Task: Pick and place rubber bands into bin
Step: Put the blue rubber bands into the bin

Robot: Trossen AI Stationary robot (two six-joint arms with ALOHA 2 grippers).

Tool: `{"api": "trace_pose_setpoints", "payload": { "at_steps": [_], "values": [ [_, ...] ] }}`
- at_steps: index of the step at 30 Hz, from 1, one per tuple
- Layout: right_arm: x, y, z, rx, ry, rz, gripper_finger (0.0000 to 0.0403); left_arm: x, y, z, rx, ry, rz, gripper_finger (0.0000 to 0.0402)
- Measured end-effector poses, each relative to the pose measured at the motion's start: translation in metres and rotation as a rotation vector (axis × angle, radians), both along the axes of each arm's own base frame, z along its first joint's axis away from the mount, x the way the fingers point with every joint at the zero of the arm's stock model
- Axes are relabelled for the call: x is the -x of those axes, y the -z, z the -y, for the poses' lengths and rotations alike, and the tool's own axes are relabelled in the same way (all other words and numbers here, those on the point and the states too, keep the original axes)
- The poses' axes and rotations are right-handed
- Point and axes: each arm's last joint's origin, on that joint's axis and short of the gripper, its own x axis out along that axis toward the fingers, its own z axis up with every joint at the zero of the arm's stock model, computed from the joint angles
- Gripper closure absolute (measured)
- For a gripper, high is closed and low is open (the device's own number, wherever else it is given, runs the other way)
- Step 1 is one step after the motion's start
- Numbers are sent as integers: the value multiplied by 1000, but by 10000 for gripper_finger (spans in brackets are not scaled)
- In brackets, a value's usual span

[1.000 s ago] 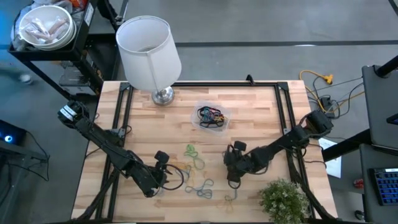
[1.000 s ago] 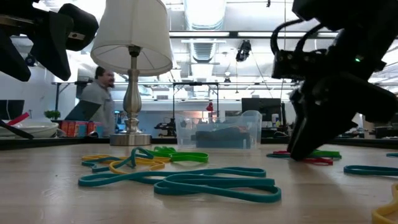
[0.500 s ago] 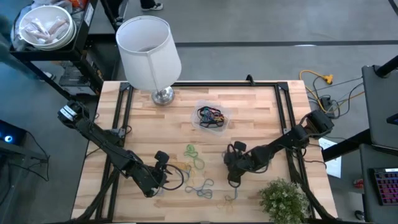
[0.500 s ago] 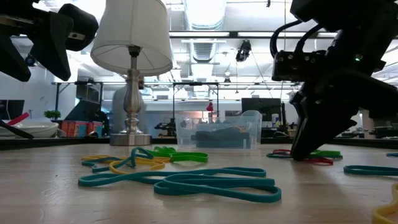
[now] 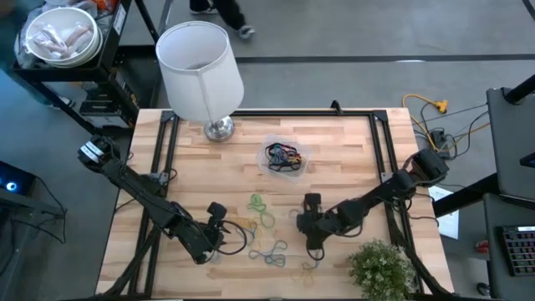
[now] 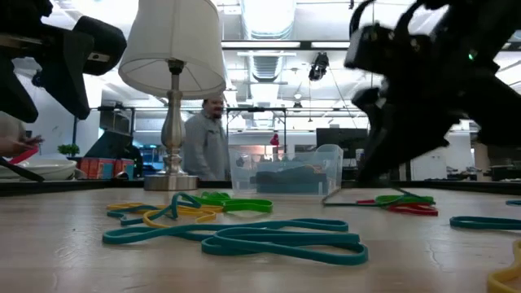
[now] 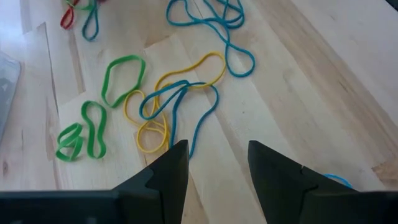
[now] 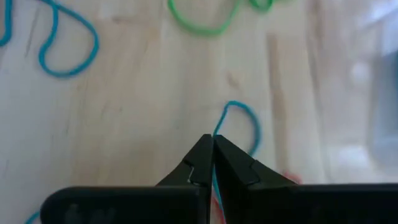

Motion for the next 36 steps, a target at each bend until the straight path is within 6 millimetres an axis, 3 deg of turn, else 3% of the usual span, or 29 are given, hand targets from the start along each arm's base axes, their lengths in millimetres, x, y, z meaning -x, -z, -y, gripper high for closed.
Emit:
{"api": "trace_pose_setpoints", "payload": {
  "at_steps": [7,17,22,28,36],
  "values": [
    [-9,-24,-11,181,-68,86,395,-1,-1,1,5,5,14,251],
    [-21,-87,-22,430,-94,225,395,-1,-2,1,8,5,17,251],
    [-33,-118,-14,560,-80,256,395,-1,-2,1,9,5,18,251],
    [-54,-145,22,638,-13,244,395,-1,-3,1,11,5,21,251],
    [-73,-153,100,670,157,171,395,-1,-3,1,11,5,20,251]
  ]
}}
